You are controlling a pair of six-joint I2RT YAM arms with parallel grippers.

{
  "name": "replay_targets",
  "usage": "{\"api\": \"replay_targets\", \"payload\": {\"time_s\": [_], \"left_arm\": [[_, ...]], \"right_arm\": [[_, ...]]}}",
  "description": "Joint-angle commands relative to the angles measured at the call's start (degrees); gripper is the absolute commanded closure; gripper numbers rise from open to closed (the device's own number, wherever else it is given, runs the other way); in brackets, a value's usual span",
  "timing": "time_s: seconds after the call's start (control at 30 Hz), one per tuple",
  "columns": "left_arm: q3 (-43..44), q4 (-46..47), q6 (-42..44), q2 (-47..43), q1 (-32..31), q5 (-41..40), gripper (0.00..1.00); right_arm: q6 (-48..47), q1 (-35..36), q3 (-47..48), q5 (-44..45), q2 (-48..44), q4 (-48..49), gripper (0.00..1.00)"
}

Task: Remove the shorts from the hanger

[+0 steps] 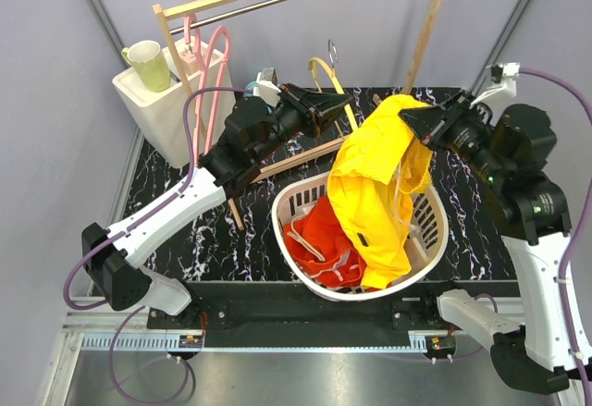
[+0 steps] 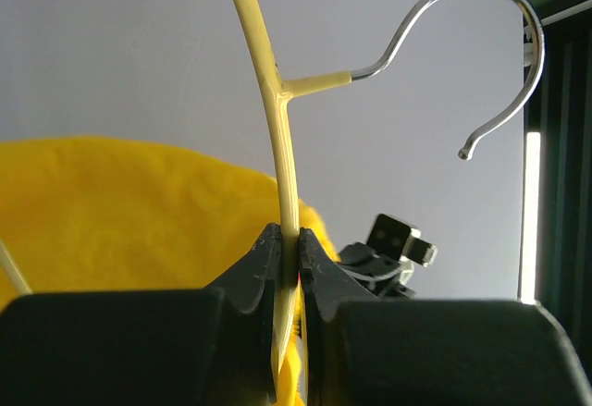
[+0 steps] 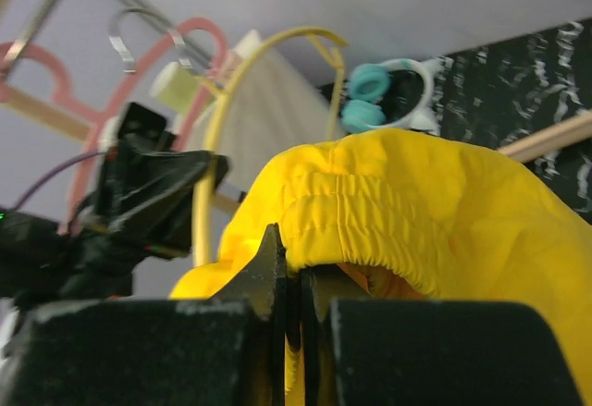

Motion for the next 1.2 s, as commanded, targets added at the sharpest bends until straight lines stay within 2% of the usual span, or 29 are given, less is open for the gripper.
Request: {"api": "replay_targets", "payload": {"time_s": [0.0, 0.2, 0.4, 0.63, 0.8, 0.9, 1.1, 1.17], "left_arm": [[2.5, 3.1, 0.7, -2.9, -0.2, -0.3, 1.00], [2.4, 0.9, 1.5, -3.0, 0.0, 0.1, 1.00], [1.5, -0.7, 2.1, -3.4, 0.9, -0.5, 1.00], [1.5, 1.9, -0.4, -2.4, 2.6, -0.5, 1.00], [2.9, 3.6, -1.9, -1.2, 2.8, 1.0, 1.00], [3.9, 3.9, -2.4, -0.9, 2.9, 1.6, 1.00], [5.7, 3.6, -2.1, -1.2, 2.7, 2.1, 1.00], [5.0, 3.5, -2.0, -1.9, 2.5, 1.8, 1.00]], "right_arm": [[-4.9, -0.2, -2.4, 9.6, -1.4, -2.1, 1.00], [-8.2, -0.2, -2.7, 15.6, -1.7, -6.5, 1.00], [-12.1, -0.2, -3.3, 16.5, -8.4, -8.3, 1.00], [-8.9, -0.2, -6.6, 16.7, -17.2, -12.7, 1.00], [-6.0, -0.2, -9.5, 10.8, -17.6, -14.9, 1.00], [-4.6, -0.3, -11.9, 8.3, -16.2, -13.0, 1.00], [-3.5, -0.2, -16.4, -2.1, -6.4, -7.8, 1.00], [-3.0, -0.2, -17.7, -8.5, -3.3, -7.3, 1.00]]}}
